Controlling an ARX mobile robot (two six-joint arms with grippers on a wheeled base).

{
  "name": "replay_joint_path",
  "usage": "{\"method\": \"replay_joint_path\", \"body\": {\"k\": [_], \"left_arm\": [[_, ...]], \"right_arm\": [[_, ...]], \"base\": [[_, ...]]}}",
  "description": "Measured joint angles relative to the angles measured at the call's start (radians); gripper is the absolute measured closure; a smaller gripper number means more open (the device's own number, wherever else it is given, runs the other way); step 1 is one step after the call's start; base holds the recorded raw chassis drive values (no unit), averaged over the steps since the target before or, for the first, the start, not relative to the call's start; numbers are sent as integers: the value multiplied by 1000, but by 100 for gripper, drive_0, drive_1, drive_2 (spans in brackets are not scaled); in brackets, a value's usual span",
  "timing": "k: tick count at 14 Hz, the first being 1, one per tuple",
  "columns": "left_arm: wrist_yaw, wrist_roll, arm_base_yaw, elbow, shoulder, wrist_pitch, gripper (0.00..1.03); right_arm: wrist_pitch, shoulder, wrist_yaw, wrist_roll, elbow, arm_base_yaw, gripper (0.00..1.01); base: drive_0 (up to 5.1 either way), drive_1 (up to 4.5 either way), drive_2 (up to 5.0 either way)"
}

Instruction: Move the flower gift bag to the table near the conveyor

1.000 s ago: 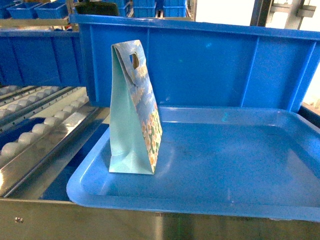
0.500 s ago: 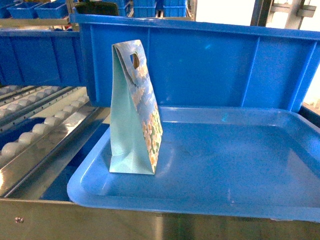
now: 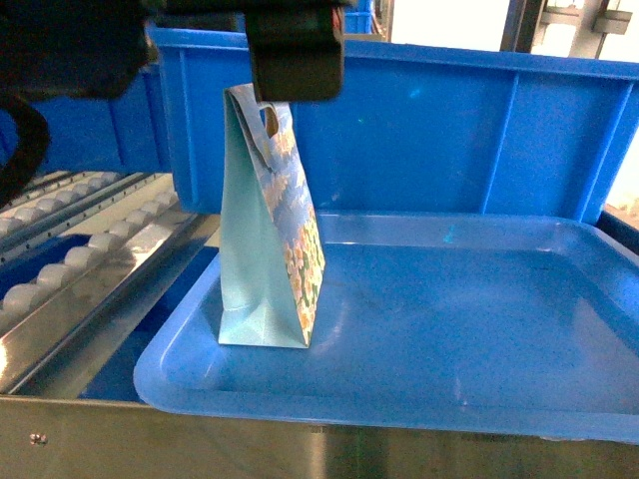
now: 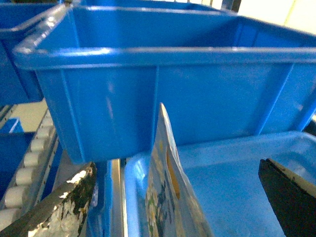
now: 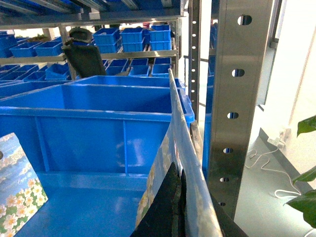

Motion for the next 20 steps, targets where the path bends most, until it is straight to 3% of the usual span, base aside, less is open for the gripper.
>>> {"method": "replay_joint_path", "body": {"k": [5,9,10,11,16,20], "left_arm": [[-50,5,-18,23,93,-45,8],[-56,-21,-14,17,104,-57,64],[-56,-32,-18,13,103,-69,94],[-57,-44,-16,6,103,-63,101],[-112,-27,16,-53,-8,12,101],[-122,84,126,-138,-260,39,101]], "right_arm": [[0,0,0,0,0,0,99],[0,0,0,0,0,0,99],[0,0,0,0,0,0,99],[0,0,0,0,0,0,99],[0,0,0,0,0,0,99],[0,0,0,0,0,0,99]], "base": [[0,0,0],[0,0,0],[0,0,0],[0,0,0],[0,0,0],[0,0,0]]}}
